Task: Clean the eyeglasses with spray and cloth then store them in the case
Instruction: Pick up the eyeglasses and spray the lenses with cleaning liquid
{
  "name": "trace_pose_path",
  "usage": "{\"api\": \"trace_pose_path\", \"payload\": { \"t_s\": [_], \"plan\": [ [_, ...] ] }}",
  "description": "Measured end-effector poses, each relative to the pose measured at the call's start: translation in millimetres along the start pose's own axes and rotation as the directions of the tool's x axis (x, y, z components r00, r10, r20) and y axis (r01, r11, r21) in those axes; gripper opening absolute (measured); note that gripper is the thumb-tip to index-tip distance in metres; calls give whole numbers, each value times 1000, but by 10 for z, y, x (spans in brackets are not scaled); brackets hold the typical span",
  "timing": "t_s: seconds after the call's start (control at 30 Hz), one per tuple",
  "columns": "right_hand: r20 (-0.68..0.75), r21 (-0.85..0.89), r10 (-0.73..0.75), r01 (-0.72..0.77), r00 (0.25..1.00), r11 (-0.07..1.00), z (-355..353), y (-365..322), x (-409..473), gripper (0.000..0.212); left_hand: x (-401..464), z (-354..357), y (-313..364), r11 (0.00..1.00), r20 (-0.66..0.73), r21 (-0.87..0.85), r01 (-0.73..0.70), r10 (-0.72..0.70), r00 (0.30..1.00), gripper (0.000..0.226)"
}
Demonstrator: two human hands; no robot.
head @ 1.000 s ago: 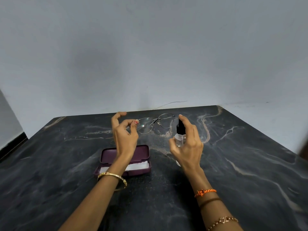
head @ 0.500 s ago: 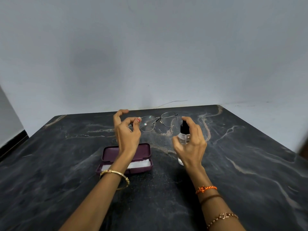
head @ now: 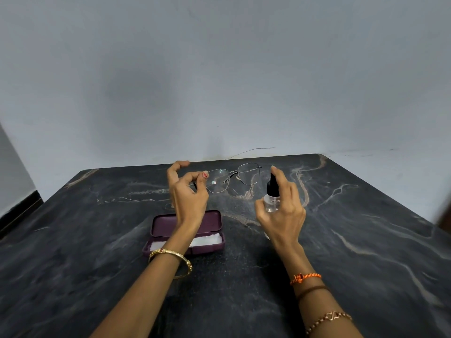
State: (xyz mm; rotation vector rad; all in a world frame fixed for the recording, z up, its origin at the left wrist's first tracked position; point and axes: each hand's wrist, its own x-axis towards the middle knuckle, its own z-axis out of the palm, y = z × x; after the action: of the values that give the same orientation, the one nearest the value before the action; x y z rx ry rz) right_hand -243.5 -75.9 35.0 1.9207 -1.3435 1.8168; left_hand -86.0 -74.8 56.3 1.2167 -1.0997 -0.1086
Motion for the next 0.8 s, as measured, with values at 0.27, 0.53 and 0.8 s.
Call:
{"api": "trace_pose_path", "payload": {
  "t_s": [0.27, 0.53, 0.8],
  "plan": [
    [94, -57, -159, 164, 983, 985, 70, -144, -54, 76, -39, 34, 22, 1000, 14, 7, -29, 29, 999, 15],
    [113, -65, -158, 165, 981, 984, 63, -132, -53, 73, -85, 48, 56, 998, 4, 26, -52, 52, 999, 13],
    [50, -24, -178, 180, 983, 983, 45, -123, -33, 73, -87, 55, 60, 998, 6, 39, -45, 45, 999, 13]
  ]
}}
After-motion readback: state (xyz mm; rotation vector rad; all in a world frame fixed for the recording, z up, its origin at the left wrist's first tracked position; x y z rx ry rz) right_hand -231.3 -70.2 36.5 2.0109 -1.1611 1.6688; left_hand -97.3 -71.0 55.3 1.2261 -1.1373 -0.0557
